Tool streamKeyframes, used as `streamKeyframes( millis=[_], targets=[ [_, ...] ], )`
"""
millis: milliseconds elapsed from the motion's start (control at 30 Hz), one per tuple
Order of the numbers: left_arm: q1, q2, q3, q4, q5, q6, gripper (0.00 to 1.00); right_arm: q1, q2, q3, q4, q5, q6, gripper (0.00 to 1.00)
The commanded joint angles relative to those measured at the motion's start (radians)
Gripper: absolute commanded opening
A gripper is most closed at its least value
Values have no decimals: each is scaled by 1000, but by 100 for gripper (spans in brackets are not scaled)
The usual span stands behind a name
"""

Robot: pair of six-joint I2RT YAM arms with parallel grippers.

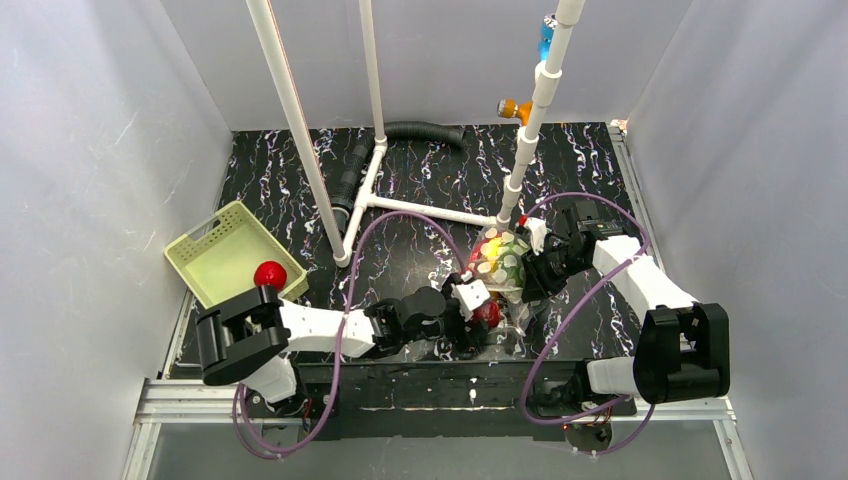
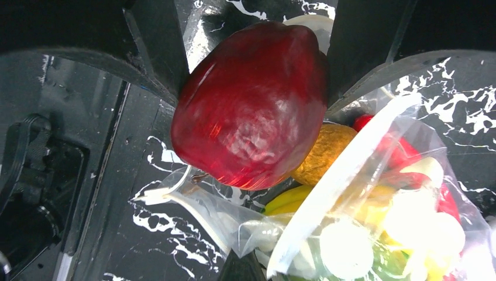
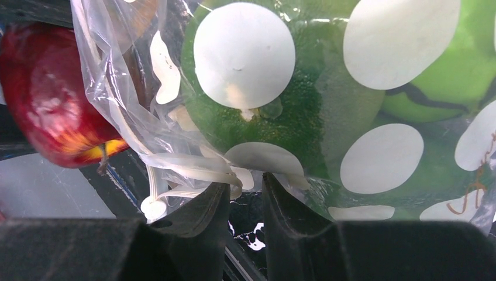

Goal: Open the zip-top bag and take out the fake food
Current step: Pick up the fake fruit from the zipper food storage bag.

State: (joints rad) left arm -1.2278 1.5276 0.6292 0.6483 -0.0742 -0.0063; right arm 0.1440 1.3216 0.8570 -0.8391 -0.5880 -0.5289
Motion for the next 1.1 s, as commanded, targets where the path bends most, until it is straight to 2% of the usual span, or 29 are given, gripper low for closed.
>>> streamKeyframes(
  millis=[0,333,667,1067],
  targets=[
    [-4,-82,-14,-10,-24,-32,0,-7,-24,43,-18,-36,-17,34],
    [-4,-201,-48,-87,19,-93,0,-9,-30,44,-23,-50,-21,34],
    [-3,-449,-88,-331,19,-143,0,-9,-28,47,-26,-53,-24,34],
    [-2,-814,-160,-681,-109,-213,0,-11,-25,47,-25,-50,-24,34]
  ],
)
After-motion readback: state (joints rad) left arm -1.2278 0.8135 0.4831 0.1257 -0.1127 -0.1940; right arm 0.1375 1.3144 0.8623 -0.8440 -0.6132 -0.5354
